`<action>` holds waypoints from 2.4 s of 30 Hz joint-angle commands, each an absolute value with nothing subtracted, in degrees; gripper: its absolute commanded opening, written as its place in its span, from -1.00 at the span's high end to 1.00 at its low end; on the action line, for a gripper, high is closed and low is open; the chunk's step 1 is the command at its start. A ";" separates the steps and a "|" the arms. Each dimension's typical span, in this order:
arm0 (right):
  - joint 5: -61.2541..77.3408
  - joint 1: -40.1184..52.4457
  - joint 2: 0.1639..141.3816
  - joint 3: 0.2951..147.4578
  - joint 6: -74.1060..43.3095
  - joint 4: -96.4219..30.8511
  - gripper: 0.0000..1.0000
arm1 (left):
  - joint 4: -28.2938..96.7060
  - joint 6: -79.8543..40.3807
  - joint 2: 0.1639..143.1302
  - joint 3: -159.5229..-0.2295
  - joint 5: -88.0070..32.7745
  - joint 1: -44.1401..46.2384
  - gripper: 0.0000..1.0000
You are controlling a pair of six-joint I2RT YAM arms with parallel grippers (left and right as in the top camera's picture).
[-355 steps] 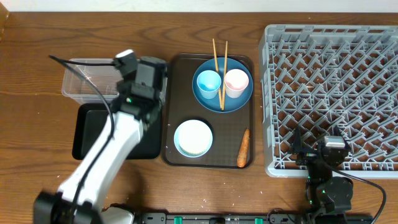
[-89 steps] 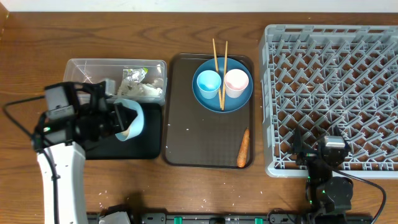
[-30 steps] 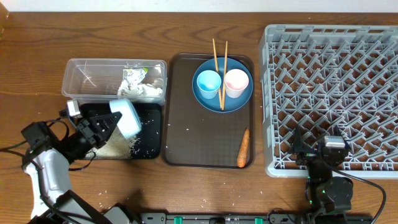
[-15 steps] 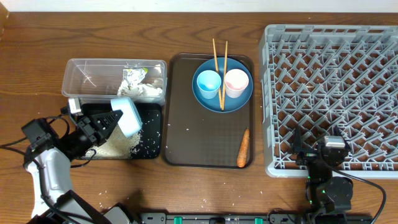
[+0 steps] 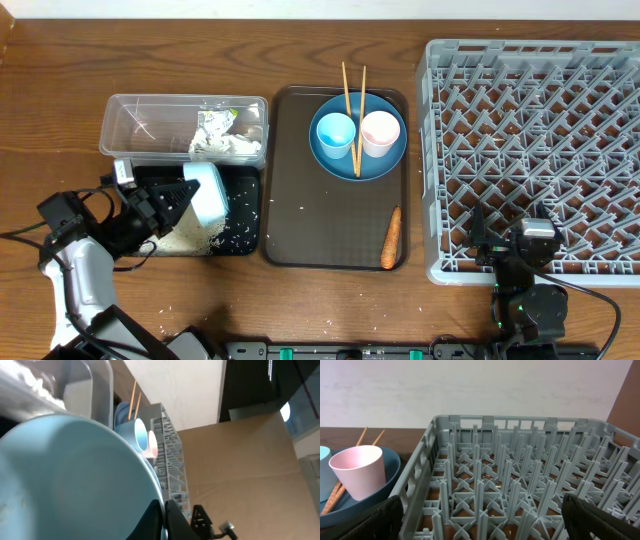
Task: Sort waste into correct bins and load items into the dishwasher rack
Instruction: 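Tilt the plate with the left gripper to dump rice onto the black tray, then carry the empty plate right back over the brown tray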
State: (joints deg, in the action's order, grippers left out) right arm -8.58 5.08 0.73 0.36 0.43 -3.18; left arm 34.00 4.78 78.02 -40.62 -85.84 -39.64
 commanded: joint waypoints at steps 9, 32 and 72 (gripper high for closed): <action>-8.78 4.47 0.67 0.32 0.05 -3.38 -0.99 | 31.24 4.38 78.24 -40.82 -88.07 -39.57 0.88; -8.78 4.47 0.67 0.32 0.05 -3.38 -0.99 | 28.01 -8.08 78.35 -40.82 -88.18 -39.94 0.87; -8.78 4.47 0.71 0.32 0.05 -3.40 -0.98 | 13.15 -40.56 56.47 -41.08 -43.42 0.86 0.88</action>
State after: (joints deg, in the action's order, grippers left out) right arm -8.58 5.08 0.73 0.36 0.40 -3.16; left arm 13.23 -40.69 56.88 -40.49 -52.93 -5.23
